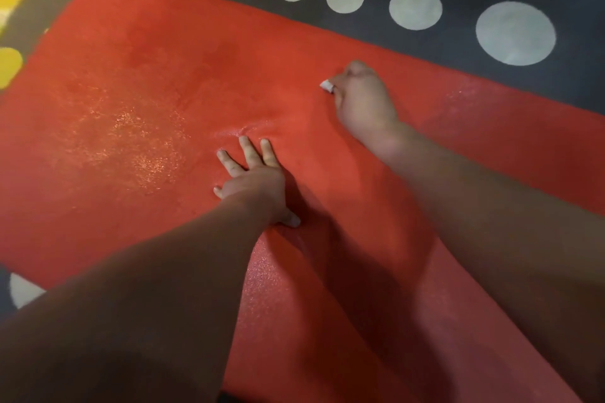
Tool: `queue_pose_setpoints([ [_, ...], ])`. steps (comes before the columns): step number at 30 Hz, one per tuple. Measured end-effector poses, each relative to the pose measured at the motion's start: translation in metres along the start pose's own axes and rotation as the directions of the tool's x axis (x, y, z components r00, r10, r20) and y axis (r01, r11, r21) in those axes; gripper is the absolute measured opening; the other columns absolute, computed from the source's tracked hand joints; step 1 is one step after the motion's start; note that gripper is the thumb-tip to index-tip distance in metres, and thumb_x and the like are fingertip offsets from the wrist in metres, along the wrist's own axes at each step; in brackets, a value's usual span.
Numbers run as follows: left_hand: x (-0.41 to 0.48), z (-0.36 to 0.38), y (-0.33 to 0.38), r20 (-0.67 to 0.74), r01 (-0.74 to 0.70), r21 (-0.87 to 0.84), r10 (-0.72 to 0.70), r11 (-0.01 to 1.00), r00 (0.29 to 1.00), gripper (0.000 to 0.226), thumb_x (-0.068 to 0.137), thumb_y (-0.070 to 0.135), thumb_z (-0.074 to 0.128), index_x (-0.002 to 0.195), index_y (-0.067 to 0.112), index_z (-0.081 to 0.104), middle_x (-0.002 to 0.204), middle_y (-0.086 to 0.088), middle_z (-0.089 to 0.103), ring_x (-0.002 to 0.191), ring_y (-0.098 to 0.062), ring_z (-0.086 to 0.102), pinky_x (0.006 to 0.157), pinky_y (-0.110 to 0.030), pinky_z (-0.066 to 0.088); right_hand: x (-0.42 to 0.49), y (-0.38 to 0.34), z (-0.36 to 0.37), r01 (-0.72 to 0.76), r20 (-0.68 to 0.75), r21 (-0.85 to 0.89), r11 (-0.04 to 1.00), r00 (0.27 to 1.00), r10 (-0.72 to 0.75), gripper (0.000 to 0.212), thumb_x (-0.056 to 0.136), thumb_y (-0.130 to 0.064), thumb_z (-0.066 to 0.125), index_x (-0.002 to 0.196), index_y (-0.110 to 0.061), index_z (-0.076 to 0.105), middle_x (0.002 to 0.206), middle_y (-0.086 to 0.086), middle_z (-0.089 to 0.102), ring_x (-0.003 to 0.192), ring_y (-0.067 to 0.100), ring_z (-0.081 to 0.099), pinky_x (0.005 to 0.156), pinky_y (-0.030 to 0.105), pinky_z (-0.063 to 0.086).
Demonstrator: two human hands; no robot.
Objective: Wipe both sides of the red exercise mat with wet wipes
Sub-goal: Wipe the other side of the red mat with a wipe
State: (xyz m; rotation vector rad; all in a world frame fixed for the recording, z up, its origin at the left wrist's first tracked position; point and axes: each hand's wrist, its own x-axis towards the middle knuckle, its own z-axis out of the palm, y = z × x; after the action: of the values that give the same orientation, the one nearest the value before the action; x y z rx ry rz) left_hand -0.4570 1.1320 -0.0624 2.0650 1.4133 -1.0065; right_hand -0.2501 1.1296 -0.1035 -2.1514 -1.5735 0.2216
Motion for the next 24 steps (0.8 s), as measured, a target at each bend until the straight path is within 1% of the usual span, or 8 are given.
queue_pose_setpoints([
  [5,-0.002,0.004,-0.003,-0.039,-0.016,0.04,0.018,0.999,0.999,0.161,0.058,0.055,0.093,0.153,0.02,-0.032,0.156,-0.011,-0.044,0.144,-0.054,-0.027,0.112,-0.072,0.026,-0.068,-0.038,0.004,0.268,0.098,0.129,0.955,0.955,-0.281,0.026,0.09,-0.011,0.052,0.101,-0.011,0.076,0.086,0.012,0.059,0.081,0.034,0.058,0.076,0.038,0.048],
  [8,-0.002,0.006,-0.006,-0.063,-0.031,0.054,0.034,0.998,0.997,0.16,0.057,0.059,0.092,0.154,0.021,-0.03,0.159,-0.01,-0.041,0.146,-0.053,-0.024,0.112,-0.07,0.028,-0.097,-0.039,-0.004,0.3,0.064,0.154,0.941,0.948,-0.313,0.023,0.092,-0.021,0.056,0.101,-0.014,0.076,0.084,0.008,0.057,0.077,0.028,0.055,0.078,0.035,0.045],
  [11,-0.008,0.01,-0.015,-0.124,-0.063,0.02,0.065,0.998,0.99,0.156,0.058,0.062,0.09,0.157,0.026,-0.026,0.162,-0.005,-0.035,0.149,-0.046,-0.024,0.117,-0.064,0.023,-0.106,-0.041,-0.012,0.257,0.053,0.144,0.956,0.962,-0.266,0.021,0.087,-0.023,0.06,0.1,-0.019,0.077,0.084,0.006,0.056,0.078,0.027,0.054,0.08,0.031,0.044],
  [14,-0.011,0.013,-0.042,-0.143,-0.134,0.055,0.14,0.99,0.98,0.149,0.061,0.066,0.086,0.161,0.019,-0.015,0.167,-0.007,-0.023,0.152,-0.041,-0.017,0.125,-0.053,0.008,-0.103,-0.048,-0.014,0.239,0.155,0.121,0.963,0.954,-0.256,0.025,0.086,-0.011,0.057,0.101,-0.017,0.076,0.088,0.009,0.057,0.084,0.033,0.056,0.081,0.032,0.045],
  [17,-0.015,0.01,-0.082,-0.116,-0.06,0.139,0.077,0.988,0.99,0.156,0.054,0.074,0.084,0.16,0.016,-0.016,0.167,-0.011,-0.02,0.152,-0.042,-0.016,0.124,-0.06,0.008,-0.088,-0.05,-0.017,0.114,0.186,0.098,0.989,0.974,-0.131,0.03,0.089,-0.004,0.053,0.107,-0.014,0.075,0.096,0.013,0.059,0.095,0.036,0.058,0.087,0.035,0.046],
  [20,-0.02,0.012,-0.099,-0.036,0.082,0.106,-0.078,0.991,0.996,0.155,0.062,0.058,0.09,0.156,0.02,-0.027,0.163,-0.013,-0.031,0.147,-0.053,-0.019,0.119,-0.065,0.016,-0.067,-0.043,-0.013,-0.06,0.08,0.038,0.998,0.995,0.057,0.031,0.09,-0.005,0.049,0.11,-0.012,0.072,0.104,0.017,0.058,0.099,0.038,0.057,0.086,0.038,0.045],
  [22,-0.02,0.018,-0.098,0.0,0.095,0.086,-0.095,0.992,0.995,0.152,0.068,0.047,0.09,0.152,0.019,-0.033,0.159,-0.015,-0.038,0.145,-0.057,-0.02,0.117,-0.066,0.019,-0.058,-0.043,-0.005,-0.145,0.058,0.011,0.989,0.988,0.144,0.032,0.092,-0.007,0.048,0.112,-0.012,0.071,0.11,0.017,0.057,0.103,0.038,0.055,0.089,0.038,0.044],
  [24,-0.016,0.02,-0.096,0.007,0.096,0.062,-0.097,0.993,0.995,0.149,0.072,0.041,0.089,0.151,0.018,-0.035,0.157,-0.014,-0.042,0.144,-0.057,-0.021,0.116,-0.066,0.018,-0.061,-0.051,0.003,-0.157,0.062,0.017,0.988,0.986,0.155,0.033,0.09,-0.005,0.048,0.111,-0.013,0.072,0.109,0.018,0.057,0.103,0.039,0.054,0.09,0.04,0.046],
])
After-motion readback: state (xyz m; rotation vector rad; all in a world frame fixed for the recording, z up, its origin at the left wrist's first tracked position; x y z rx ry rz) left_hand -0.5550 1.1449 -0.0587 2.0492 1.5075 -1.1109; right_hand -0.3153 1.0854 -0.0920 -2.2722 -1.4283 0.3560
